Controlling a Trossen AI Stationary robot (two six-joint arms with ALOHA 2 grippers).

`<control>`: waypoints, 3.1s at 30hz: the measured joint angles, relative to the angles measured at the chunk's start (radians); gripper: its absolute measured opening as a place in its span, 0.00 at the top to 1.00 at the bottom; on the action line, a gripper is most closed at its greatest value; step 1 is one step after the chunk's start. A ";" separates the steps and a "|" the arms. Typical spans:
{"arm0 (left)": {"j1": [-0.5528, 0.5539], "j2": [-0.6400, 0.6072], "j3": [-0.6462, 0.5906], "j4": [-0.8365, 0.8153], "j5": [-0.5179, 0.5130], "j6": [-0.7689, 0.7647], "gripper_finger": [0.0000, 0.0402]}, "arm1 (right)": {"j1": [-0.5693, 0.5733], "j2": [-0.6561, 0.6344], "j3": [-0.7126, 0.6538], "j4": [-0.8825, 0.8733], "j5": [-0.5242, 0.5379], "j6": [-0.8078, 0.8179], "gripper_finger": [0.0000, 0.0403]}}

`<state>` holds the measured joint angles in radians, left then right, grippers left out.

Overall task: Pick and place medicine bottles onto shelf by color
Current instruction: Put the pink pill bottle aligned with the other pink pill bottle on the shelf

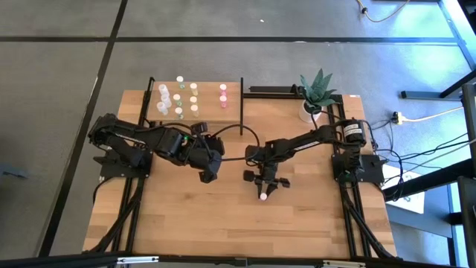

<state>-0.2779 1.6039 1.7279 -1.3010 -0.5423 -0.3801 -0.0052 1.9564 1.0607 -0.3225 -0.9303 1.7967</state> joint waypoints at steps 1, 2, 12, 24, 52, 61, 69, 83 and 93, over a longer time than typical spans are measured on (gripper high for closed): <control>0.000 0.000 0.000 0.000 0.000 0.000 0.61 | -0.002 0.000 0.000 0.009 0.002 0.000 0.74; 0.000 0.000 0.000 0.000 0.000 0.000 0.61 | -0.004 0.000 0.000 0.019 0.001 -0.001 0.73; 0.000 0.000 0.000 0.000 0.000 0.000 0.61 | -0.020 0.000 0.000 0.027 -0.003 0.009 0.61; 0.000 0.000 0.000 0.000 0.000 -0.001 0.61 | -0.020 0.000 0.000 0.027 0.061 -0.018 0.51; -0.001 0.001 -0.001 0.000 0.014 -0.005 0.61 | -0.058 -0.016 0.000 0.027 0.027 -0.096 0.51; -0.001 0.001 -0.001 -0.020 0.017 -0.022 0.61 | -0.089 -0.077 0.001 0.004 0.148 -0.174 0.51; -0.033 0.001 -0.001 -0.085 0.041 -0.056 0.61 | -0.113 -0.177 0.001 -0.038 0.359 -0.321 0.51; -0.082 0.001 -0.001 0.026 0.196 -0.027 0.61 | 0.083 -0.596 0.001 -0.068 0.953 -0.674 0.51; -0.010 0.075 0.000 0.297 0.338 0.265 0.61 | 0.261 -0.814 0.001 -0.061 1.055 -1.229 0.51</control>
<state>-0.2882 1.6793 1.7276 -1.0041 -0.2045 -0.1147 0.2559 1.1420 1.0618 -0.3834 0.1243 0.5675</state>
